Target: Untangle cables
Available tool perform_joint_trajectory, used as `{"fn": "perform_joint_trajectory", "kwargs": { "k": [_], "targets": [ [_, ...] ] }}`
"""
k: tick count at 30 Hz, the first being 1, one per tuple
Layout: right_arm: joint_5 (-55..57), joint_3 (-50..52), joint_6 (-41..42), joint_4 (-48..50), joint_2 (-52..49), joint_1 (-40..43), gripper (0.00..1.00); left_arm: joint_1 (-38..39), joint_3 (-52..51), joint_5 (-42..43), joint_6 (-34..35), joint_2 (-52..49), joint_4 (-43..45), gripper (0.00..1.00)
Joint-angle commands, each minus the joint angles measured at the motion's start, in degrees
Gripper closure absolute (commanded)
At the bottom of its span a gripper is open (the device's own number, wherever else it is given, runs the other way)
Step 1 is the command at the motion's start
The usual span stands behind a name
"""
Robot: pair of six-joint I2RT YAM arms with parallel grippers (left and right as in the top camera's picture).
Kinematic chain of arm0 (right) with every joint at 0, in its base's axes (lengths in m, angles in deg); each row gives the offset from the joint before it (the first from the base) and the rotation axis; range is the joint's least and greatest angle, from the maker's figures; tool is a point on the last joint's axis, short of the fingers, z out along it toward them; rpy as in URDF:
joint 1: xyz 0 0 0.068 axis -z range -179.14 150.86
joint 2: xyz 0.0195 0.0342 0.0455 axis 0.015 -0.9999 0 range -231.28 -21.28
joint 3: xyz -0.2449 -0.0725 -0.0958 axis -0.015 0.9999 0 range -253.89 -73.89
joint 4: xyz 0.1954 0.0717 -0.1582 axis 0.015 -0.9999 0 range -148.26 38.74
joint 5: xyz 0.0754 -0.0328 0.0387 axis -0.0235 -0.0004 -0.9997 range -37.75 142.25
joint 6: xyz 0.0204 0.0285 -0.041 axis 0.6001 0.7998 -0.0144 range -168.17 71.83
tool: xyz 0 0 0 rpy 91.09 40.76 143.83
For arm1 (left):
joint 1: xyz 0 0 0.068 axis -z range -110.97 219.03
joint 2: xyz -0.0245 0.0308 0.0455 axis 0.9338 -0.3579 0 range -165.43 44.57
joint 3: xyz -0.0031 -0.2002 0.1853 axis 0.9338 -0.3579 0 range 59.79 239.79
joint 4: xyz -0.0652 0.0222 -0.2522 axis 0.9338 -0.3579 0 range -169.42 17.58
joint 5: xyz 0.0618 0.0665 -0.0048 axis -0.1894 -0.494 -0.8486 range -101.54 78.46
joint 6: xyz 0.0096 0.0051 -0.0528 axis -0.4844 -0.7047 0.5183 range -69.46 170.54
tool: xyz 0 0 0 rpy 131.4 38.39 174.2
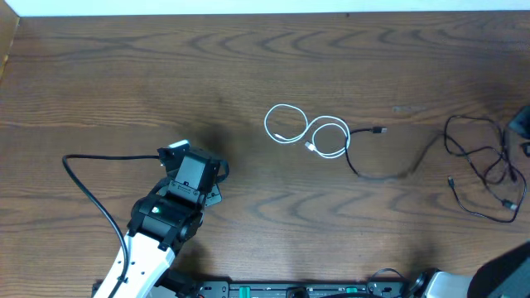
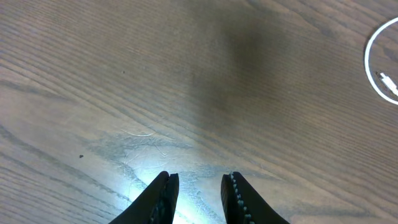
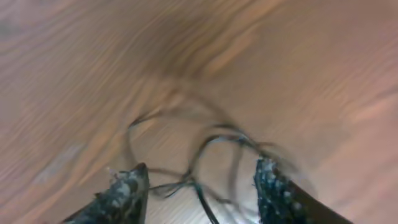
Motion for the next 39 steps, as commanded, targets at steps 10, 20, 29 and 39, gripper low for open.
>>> {"fn": "perform_joint_trajectory", "kwargs": {
  "k": [10, 20, 29, 39],
  "targets": [
    [-26.5, -0.1, -4.8, -13.4, -6.5, -12.0, 0.47, -0.3, 0.5, -1.4, 0.3, -0.1, -0.4, 0.71],
    [-18.0, -0.1, -4.8, -18.2, -11.1, -26.2, 0.45, -0.3, 0.5, -1.4, 0.3, -0.1, -0.4, 0.71],
    [-15.6, -0.1, -9.7, -13.6, -17.8, -38.8, 0.44, -0.3, 0.5, -1.4, 0.3, -0.1, -0.4, 0.71],
    [-3.6, -0.1, -4.3, -8.3, -25.3, -50.2, 0.59, -0.3, 0.5, -1.4, 0.3, -0.1, -0.4, 0.71]
  ]
}}
